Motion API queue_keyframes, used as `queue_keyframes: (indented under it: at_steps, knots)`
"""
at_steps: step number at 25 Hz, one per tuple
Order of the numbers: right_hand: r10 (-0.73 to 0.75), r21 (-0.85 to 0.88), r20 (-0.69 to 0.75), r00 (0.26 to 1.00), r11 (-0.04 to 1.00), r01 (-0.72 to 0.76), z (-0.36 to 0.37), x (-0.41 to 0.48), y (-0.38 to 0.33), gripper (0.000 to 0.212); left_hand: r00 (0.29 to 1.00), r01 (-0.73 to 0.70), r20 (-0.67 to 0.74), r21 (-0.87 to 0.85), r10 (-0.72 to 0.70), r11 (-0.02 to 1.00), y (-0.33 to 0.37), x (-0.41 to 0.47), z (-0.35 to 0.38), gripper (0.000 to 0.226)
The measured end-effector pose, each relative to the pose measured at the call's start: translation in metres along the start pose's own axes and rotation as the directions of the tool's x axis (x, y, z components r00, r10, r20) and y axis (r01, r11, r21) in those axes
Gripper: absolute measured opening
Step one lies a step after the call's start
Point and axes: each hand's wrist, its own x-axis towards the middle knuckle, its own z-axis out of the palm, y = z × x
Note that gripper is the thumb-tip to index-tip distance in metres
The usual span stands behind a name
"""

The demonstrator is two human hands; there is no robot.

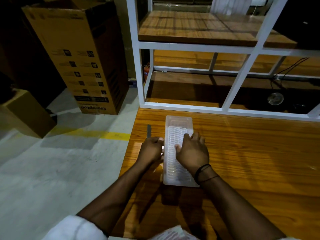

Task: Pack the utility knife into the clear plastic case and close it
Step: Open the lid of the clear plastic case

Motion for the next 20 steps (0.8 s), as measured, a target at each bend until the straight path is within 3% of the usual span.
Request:
queue_keyframes:
  at_steps: [2,6,8,13,20]
  knots:
    - [-0.055,-0.073,0.080,0.995,0.995,0.061,-0.007,-0.014,-0.011,0.071,0.991,0.119,0.067,-0.105,-0.112,0.987,0.007,-0.002,-0.005,0.036]
    - [-0.132,-0.122,0.265,0.955,0.978,0.169,-0.012,-0.040,-0.025,0.117,0.981,0.173,0.114,-0.144,-0.158,0.974,0.014,-0.002,-0.008,0.036]
    - [-0.159,-0.154,0.315,0.936,0.964,0.216,-0.010,-0.047,-0.026,0.130,0.978,0.185,0.123,-0.166,-0.166,0.969,0.012,-0.001,-0.007,0.036]
    - [-0.170,-0.156,0.318,0.933,0.961,0.228,-0.003,-0.048,-0.026,0.124,0.981,0.163,0.136,-0.194,-0.138,0.967,0.009,-0.002,-0.006,0.034]
    - [-0.155,-0.098,0.322,0.934,0.976,0.196,-0.006,-0.048,-0.026,0.118,0.992,0.059,0.115,-0.047,-0.053,0.997,0.004,-0.002,-0.005,0.033]
